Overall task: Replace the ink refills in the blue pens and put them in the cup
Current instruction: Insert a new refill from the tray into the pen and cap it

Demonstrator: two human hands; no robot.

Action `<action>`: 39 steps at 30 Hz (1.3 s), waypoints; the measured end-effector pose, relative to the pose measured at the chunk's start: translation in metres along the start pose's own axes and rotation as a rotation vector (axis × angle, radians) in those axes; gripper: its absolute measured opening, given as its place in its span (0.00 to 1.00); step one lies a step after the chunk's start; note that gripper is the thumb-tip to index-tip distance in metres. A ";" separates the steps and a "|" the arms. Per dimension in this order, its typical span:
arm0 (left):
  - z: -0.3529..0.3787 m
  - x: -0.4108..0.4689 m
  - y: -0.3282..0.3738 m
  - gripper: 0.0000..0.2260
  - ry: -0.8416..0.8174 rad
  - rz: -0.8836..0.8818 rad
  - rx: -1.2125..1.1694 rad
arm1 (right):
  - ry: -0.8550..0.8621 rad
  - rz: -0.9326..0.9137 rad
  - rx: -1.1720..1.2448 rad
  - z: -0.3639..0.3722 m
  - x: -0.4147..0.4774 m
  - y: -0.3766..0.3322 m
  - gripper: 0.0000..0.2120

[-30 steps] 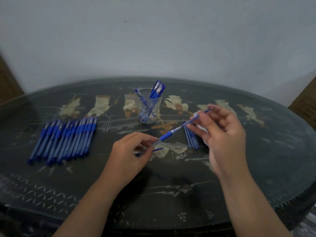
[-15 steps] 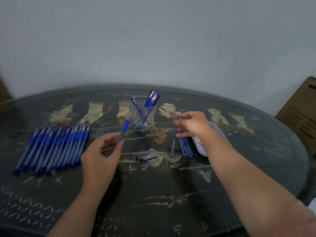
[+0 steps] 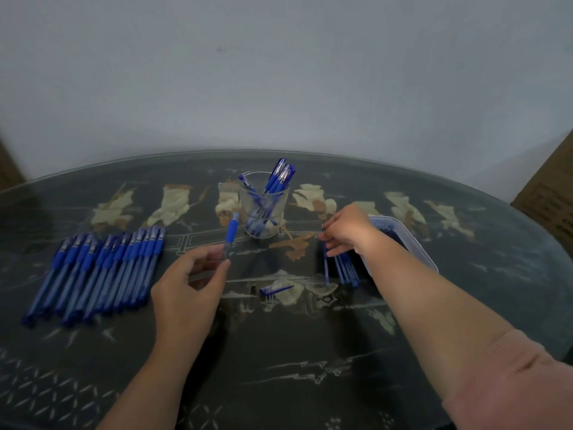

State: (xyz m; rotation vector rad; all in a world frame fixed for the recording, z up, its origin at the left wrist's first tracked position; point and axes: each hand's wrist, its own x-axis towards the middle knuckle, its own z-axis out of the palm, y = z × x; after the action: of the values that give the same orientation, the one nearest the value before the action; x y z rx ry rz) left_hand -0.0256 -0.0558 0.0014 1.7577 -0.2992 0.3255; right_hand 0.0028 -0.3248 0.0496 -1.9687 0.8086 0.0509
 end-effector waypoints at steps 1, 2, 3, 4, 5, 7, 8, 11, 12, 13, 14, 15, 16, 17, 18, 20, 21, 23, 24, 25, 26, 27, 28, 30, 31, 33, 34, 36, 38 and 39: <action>0.000 0.000 0.000 0.12 -0.004 -0.005 0.000 | -0.001 0.004 -0.023 0.000 0.001 0.000 0.13; 0.000 0.000 0.001 0.12 -0.006 -0.010 0.001 | 0.002 0.007 -0.045 0.001 0.003 0.000 0.13; 0.000 0.000 0.001 0.12 -0.006 -0.011 0.004 | 0.006 0.008 -0.062 0.001 0.004 0.001 0.12; 0.000 0.000 0.001 0.12 -0.006 -0.007 0.008 | 0.012 0.010 -0.076 0.002 0.006 0.001 0.12; 0.000 -0.001 0.001 0.12 -0.009 -0.003 0.013 | 0.018 0.012 -0.088 0.002 0.007 0.002 0.11; 0.000 -0.001 0.002 0.13 -0.014 -0.001 0.019 | 0.033 0.001 -0.112 0.003 0.009 0.002 0.11; 0.000 -0.001 0.002 0.13 -0.015 -0.004 0.019 | 0.042 -0.009 -0.125 0.004 0.010 0.002 0.10; 0.001 0.000 0.002 0.12 -0.015 -0.019 0.011 | 0.071 -0.040 -0.179 0.006 0.012 0.004 0.09; 0.001 0.000 0.002 0.12 -0.016 -0.023 0.010 | 0.086 -0.051 -0.203 0.007 0.013 0.004 0.09; 0.001 0.000 0.002 0.12 -0.015 -0.025 0.011 | 0.106 -0.062 -0.232 0.008 0.014 0.005 0.09; 0.001 0.000 0.002 0.12 -0.014 -0.024 0.013 | 0.126 -0.073 -0.265 0.009 0.015 0.005 0.09; 0.001 0.000 0.002 0.12 -0.014 -0.024 0.016 | 0.142 -0.081 -0.297 0.010 0.016 0.004 0.09; 0.001 0.000 0.002 0.12 -0.015 -0.024 0.017 | 0.151 -0.088 -0.323 0.012 0.016 0.004 0.08; 0.001 0.000 0.002 0.12 -0.018 -0.026 0.017 | 0.154 -0.093 -0.343 0.013 0.016 0.004 0.08; 0.001 0.000 0.002 0.12 -0.021 -0.026 0.016 | 0.156 -0.097 -0.358 0.013 0.016 0.004 0.08; 0.001 0.000 0.001 0.12 -0.024 -0.026 0.012 | 0.164 -0.103 -0.377 0.014 0.016 0.005 0.08; 0.001 0.000 0.002 0.12 -0.025 -0.029 0.010 | 0.168 -0.103 -0.383 0.014 0.016 0.005 0.07; 0.000 0.000 0.002 0.12 -0.021 -0.033 0.007 | 0.171 -0.103 -0.387 0.013 0.017 0.006 0.06; 0.000 0.000 0.002 0.12 -0.020 -0.034 0.005 | 0.172 -0.104 -0.387 0.013 0.017 0.006 0.06; 0.000 0.000 0.002 0.11 -0.019 -0.035 0.004 | 0.175 -0.105 -0.388 0.013 0.017 0.006 0.06; 0.001 0.000 0.001 0.11 -0.020 -0.035 0.004 | 0.179 -0.108 -0.393 0.013 0.017 0.007 0.07; 0.001 0.000 0.001 0.11 -0.019 -0.034 0.004 | 0.183 -0.111 -0.398 0.012 0.017 0.007 0.07; 0.001 0.000 0.001 0.11 -0.017 -0.033 0.003 | 0.186 -0.115 -0.400 0.012 0.017 0.007 0.07; 0.001 0.000 0.001 0.11 -0.015 -0.033 0.002 | 0.187 -0.118 -0.395 0.013 0.017 0.008 0.08; 0.001 0.000 0.001 0.11 -0.014 -0.030 0.002 | 0.185 -0.116 -0.388 0.013 0.017 0.008 0.08; 0.001 0.000 0.001 0.11 -0.013 -0.029 0.004 | 0.180 -0.109 -0.375 0.014 0.016 0.008 0.09; 0.001 0.000 0.001 0.11 -0.014 -0.033 0.004 | 0.177 -0.107 -0.372 0.014 0.015 0.008 0.08; 0.001 0.001 0.000 0.11 -0.013 -0.042 0.001 | 0.175 -0.105 -0.372 0.014 0.015 0.008 0.08; 0.001 0.001 0.000 0.11 -0.015 -0.047 0.002 | 0.175 -0.106 -0.374 0.013 0.014 0.008 0.07; 0.001 0.001 0.000 0.11 -0.018 -0.048 0.002 | 0.174 -0.107 -0.376 0.013 0.014 0.009 0.08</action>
State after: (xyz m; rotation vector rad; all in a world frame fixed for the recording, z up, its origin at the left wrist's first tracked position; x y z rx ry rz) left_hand -0.0248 -0.0564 0.0013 1.7679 -0.2692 0.2765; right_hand 0.0125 -0.3243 0.0311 -2.3952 0.8497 -0.0348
